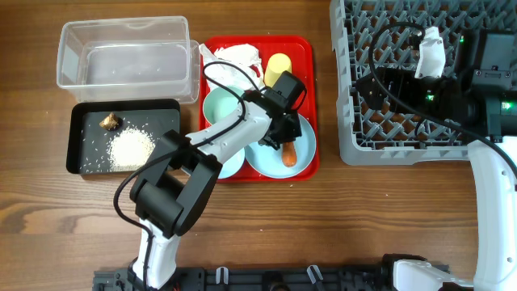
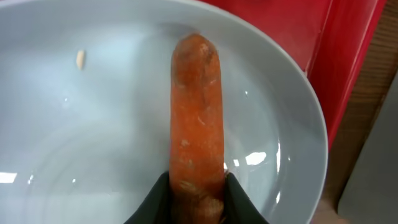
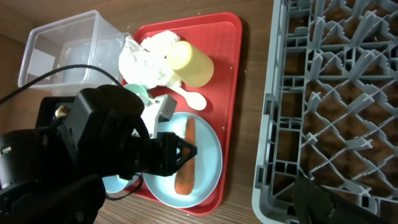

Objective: Sort waste into correct bins and load items into the dishwasher rack
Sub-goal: 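Grasp the carrot from the light-blue plate with the left gripper, then drop the carrot onto the black tray and hold left arm there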

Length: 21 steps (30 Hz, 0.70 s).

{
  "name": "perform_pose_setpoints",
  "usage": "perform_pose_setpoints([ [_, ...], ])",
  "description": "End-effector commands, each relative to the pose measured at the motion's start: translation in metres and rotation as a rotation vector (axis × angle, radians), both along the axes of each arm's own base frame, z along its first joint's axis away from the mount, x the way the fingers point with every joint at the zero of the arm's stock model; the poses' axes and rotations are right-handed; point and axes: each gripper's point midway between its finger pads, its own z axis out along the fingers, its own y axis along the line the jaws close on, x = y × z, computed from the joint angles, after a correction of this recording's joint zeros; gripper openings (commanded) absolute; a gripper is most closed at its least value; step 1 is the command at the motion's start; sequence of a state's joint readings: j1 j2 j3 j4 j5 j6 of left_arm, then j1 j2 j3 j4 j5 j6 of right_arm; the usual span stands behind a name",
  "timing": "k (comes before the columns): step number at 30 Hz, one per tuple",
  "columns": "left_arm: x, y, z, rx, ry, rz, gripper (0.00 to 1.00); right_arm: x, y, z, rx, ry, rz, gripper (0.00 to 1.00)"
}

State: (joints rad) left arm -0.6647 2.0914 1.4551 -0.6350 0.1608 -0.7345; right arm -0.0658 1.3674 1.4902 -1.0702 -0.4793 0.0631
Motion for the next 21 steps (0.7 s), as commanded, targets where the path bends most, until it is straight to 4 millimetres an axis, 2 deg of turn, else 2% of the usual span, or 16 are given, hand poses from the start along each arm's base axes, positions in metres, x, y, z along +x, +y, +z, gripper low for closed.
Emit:
perform_pose_setpoints([
  [1,0.004,-0.008,0.023,-0.021,-0.013,-0.079,0.13,0.004,-0.001,0.007,-0.021,-0.03,0.002,1.0],
  [5,0.012,-0.002,0.079,-0.05,-0.069,-0.082,0.13,0.004,-0.002,0.007,-0.022,-0.03,0.002,1.0],
  [6,0.014,0.005,0.092,-0.056,-0.079,-0.068,0.13,0.004,-0.001,0.007,-0.021,-0.03,0.002,1.0],
  [8,0.017,0.032,0.117,-0.056,-0.084,-0.015,0.13,0.004,-0.001,0.007,-0.021,-0.03,0.002,1.0],
  [10,0.02,0.08,0.135,0.005,-0.084,0.079,0.13,0.004,-0.002,0.007,-0.022,-0.031,0.002,1.0],
  [11,0.02,0.117,0.146,0.063,-0.084,0.152,0.12,0.004,-0.002,0.007,-0.025,-0.032,0.0,1.0],
  [13,0.02,0.173,0.161,0.136,-0.086,0.273,0.13,0.004,-0.002,0.007,-0.024,-0.032,0.0,1.0],
  [14,0.019,0.208,0.167,0.178,-0.081,0.353,0.14,0.004,-0.002,0.007,-0.024,-0.032,0.0,1.0],
  [15,0.017,0.23,0.169,0.204,-0.071,0.403,0.15,0.004,-0.002,0.007,-0.023,-0.032,0.0,1.0],
  [16,0.011,0.266,0.169,0.237,-0.027,0.492,0.15,0.004,-0.002,0.007,-0.024,-0.032,0.0,1.0],
  [18,-0.002,0.318,0.162,0.259,0.051,0.629,0.09,0.004,-0.002,0.007,-0.024,-0.032,0.0,1.0],
  [19,-0.008,0.335,0.158,0.263,0.076,0.677,0.08,0.005,-0.003,0.006,-0.031,-0.031,-0.006,1.0],
  [20,-0.02,0.367,0.15,0.269,0.127,0.772,0.08,0.005,-0.008,0.004,-0.053,-0.026,-0.021,1.0],
  [21,-0.029,0.383,0.144,0.271,0.157,0.822,0.08,0.005,-0.01,0.003,-0.063,-0.022,-0.029,1.0],
])
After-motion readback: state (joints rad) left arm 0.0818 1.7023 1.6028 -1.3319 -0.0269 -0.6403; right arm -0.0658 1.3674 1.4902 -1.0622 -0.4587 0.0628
